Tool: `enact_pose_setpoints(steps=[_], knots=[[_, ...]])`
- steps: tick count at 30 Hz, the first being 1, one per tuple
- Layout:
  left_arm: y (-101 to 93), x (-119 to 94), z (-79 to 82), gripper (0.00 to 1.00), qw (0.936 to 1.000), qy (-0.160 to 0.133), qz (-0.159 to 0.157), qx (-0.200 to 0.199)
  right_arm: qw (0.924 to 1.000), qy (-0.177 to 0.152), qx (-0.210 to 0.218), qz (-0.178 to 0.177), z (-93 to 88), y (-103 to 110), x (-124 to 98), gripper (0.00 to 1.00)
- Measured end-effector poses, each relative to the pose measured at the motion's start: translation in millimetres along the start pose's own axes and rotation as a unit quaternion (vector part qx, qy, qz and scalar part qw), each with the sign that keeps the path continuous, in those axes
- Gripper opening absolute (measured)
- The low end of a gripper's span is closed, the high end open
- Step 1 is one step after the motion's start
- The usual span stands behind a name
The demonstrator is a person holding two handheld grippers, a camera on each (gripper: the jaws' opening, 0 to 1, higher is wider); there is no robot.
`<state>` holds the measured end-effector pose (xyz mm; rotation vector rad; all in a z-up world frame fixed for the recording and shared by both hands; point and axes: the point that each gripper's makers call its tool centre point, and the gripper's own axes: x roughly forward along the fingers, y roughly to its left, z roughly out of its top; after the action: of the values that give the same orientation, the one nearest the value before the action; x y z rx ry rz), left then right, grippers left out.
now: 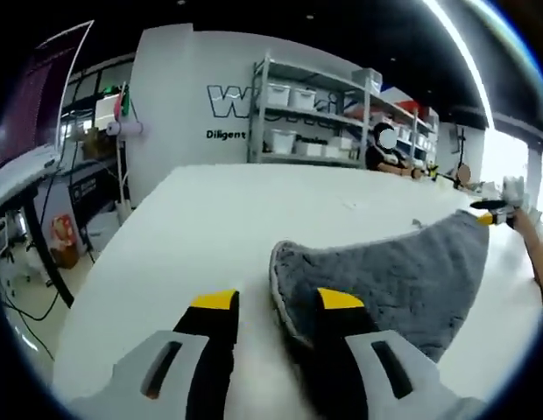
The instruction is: Fold the towel on the table until its edges align and the towel forms a compact rectangular stack.
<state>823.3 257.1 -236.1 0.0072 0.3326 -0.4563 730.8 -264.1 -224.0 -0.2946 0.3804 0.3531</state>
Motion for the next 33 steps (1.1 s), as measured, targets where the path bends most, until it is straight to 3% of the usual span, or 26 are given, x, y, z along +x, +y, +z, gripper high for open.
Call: enact_pose_setpoints(steps=[4, 10, 17, 19, 22, 25, 29, 33], knots=[[-18.7, -5.8, 23.5, 0.54, 0.9981, -0.044, -0.042, -0.007, 0.9996, -0.014, 0.019, 0.014, 9.1, 9.4, 2.7, 0.59], [-66.1, -5.8, 33.7, 0.90, 0.9892, -0.055, -0.135, 0.013, 0.9993, -0.023, 0.011, 0.025, 17.9, 24.3, 8.8, 0.61], [-92.5, -5.2, 26.4, 0.99, 0.9815, -0.027, -0.148, 0.118, 0.9991, 0.003, -0.009, 0.041, 7.9, 41.3, 21.0, 0.61], [-99.9, -4.7, 24.2, 0.99, 0.9804, -0.022, -0.156, 0.118, 0.9987, 0.002, -0.008, 0.050, 7.6, 47.8, 23.6, 0.63], [-120.3, -6.3, 17.6, 0.99, 0.9737, -0.006, -0.197, 0.114, 0.9974, -0.002, -0.007, 0.072, 11.3, 64.0, 28.3, 0.64], [-128.9, -6.8, 14.5, 0.99, 0.9719, 0.003, -0.207, 0.113, 0.9968, -0.002, -0.013, 0.079, 13.5, 73.5, 31.5, 0.65], [-143.1, -8.7, 9.2, 0.99, 0.9670, 0.013, -0.224, 0.122, 0.9946, -0.005, -0.007, 0.103, 22.0, 94.4, 35.0, 0.73], [-151.9, -9.6, 4.1, 0.99, 0.9635, 0.022, -0.233, 0.129, 0.9921, -0.018, -0.025, 0.122, 38.2, 111.2, 38.6, 0.61]])
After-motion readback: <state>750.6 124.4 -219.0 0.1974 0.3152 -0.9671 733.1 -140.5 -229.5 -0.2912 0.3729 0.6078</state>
